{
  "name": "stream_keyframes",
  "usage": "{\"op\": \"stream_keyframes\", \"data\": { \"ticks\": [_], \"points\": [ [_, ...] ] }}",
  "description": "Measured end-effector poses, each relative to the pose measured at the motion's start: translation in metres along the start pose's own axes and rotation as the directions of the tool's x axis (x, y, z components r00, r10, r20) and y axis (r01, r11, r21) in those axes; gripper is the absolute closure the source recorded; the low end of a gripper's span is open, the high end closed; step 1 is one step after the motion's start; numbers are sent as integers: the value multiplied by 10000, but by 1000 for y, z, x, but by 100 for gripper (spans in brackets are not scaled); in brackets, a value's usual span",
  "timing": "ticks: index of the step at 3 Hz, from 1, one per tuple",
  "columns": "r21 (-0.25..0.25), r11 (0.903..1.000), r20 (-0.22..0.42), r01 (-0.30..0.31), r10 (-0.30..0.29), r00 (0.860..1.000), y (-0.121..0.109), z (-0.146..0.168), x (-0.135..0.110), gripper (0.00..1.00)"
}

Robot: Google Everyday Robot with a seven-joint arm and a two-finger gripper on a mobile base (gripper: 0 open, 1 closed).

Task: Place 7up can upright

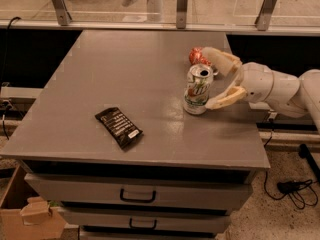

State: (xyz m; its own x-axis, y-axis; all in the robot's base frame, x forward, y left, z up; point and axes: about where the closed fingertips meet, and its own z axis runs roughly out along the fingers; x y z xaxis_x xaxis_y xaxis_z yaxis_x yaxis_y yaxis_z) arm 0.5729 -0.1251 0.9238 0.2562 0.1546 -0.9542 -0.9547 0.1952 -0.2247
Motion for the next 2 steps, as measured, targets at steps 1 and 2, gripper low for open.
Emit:
{"op": "stream_keyframes", "data": {
  "ticks": [1,2],
  "points": [
    [319,9977,-1298,591,-545,9900,-21,-24,-27,0],
    [1098,9733,-3375,2014,-1540,9286,-59,-56,-86,0]
  ]
}}
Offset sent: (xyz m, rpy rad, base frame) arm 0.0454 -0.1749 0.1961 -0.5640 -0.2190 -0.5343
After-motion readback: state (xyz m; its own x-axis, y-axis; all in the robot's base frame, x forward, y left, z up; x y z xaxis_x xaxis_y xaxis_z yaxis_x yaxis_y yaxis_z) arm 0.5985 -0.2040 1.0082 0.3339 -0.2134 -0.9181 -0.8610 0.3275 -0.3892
